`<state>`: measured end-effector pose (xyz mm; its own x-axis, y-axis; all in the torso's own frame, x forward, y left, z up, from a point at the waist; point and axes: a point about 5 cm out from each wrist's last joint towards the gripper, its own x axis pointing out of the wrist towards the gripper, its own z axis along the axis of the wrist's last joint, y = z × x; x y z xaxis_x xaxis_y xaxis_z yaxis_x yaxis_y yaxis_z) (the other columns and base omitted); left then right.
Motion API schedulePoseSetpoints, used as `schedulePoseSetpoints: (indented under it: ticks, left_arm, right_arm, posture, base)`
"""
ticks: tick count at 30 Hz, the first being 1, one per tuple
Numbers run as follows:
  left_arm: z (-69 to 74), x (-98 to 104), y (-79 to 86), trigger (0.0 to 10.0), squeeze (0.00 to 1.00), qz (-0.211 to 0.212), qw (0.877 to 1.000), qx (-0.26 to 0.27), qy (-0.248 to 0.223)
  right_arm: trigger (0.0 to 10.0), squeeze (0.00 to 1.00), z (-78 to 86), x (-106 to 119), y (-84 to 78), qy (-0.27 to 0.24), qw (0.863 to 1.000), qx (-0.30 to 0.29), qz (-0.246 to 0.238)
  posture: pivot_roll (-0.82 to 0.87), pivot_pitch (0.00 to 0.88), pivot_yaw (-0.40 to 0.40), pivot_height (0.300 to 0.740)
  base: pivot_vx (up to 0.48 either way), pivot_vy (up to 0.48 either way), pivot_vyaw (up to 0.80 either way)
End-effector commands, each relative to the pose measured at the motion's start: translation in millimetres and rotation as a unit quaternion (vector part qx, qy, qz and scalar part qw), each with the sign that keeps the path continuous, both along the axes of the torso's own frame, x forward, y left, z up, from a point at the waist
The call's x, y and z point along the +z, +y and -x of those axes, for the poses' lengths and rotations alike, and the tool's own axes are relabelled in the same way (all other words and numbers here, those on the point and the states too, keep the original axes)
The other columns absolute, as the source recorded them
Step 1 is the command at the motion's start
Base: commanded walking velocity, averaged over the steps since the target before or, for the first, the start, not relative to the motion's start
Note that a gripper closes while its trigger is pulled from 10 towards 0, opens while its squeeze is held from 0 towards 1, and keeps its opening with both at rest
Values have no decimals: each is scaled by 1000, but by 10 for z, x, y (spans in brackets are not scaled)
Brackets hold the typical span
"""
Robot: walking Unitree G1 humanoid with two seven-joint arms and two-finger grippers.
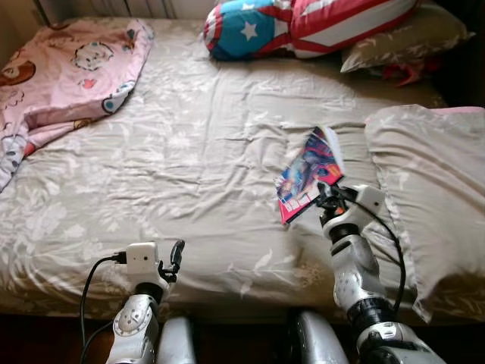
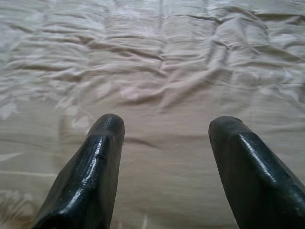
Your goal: Clean up the room
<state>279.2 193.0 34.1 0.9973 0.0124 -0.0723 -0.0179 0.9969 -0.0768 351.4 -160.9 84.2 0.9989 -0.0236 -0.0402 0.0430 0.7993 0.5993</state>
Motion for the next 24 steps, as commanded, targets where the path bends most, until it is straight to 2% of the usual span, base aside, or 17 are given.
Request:
schedulePoseSetpoints:
  ticks: [1,3,4,7,9,14,16,18,21,22,24]
  left_arm:
    - [40,-36,11,10000,0,-6,1000,-5,12]
    - [50,-33,32,10000,0,-9,1000,-5,12]
    - [57,-26,54,10000,0,-13,1000,-6,12]
    - [68,-10,104,10000,0,-19,1000,-7,11]
    - [68,5,134,10000,0,-23,1000,-7,10]
    - [90,30,177,10000,0,-32,999,-9,11]
    - [94,35,179,10000,0,-38,999,-14,12]
    - [96,35,171,10000,0,-44,999,-21,13]
    - [109,29,157,10000,0,-43,999,-24,16]
    - [117,28,152,10000,0,-44,999,-25,18]
    - [126,26,148,10000,0,-44,999,-26,19]
  right_arm:
    - [10000,0,-18,-23,-10,13,999,-7,-43]
    - [10000,0,-22,-78,6,32,996,0,-82]
    - [10000,0,-27,-119,31,47,992,11,-118]
    - [10000,0,-49,-123,77,46,978,29,-202]
    - [10000,0,-70,-96,96,40,972,45,-226]
    - [10000,0,-45,-134,91,41,968,61,-242]
    - [10000,0,-18,-170,67,40,961,56,-269]
    - [10000,0,9,-216,45,50,961,48,-267]
    - [10000,0,113,-392,-30,106,968,15,-229]
    - [10000,0,200,-522,-92,150,965,-15,-213]
    - [10000,0,307,-660,-152,193,959,-44,-205]
  posture:
    - [8,209,10,607]
    - [24,208,20,607]
    - [33,211,26,607]
    - [54,218,38,607]
    - [63,222,45,607]
    - [77,237,61,607]
    - [84,246,68,607]
    - [81,248,70,607]
    - [80,249,71,607]
    - [86,257,78,607]
    - [87,257,79,607]
  base:
    - [0,0,0]
    - [0,0,0]
    - [0,0,0]
    - [0,0,0]
    - [0,0,0]
    - [0,0,0]
    - [0,0,0]
    - [0,0,0]
    - [0,0,0]
    - [0,0,0]
    - [0,0,0]
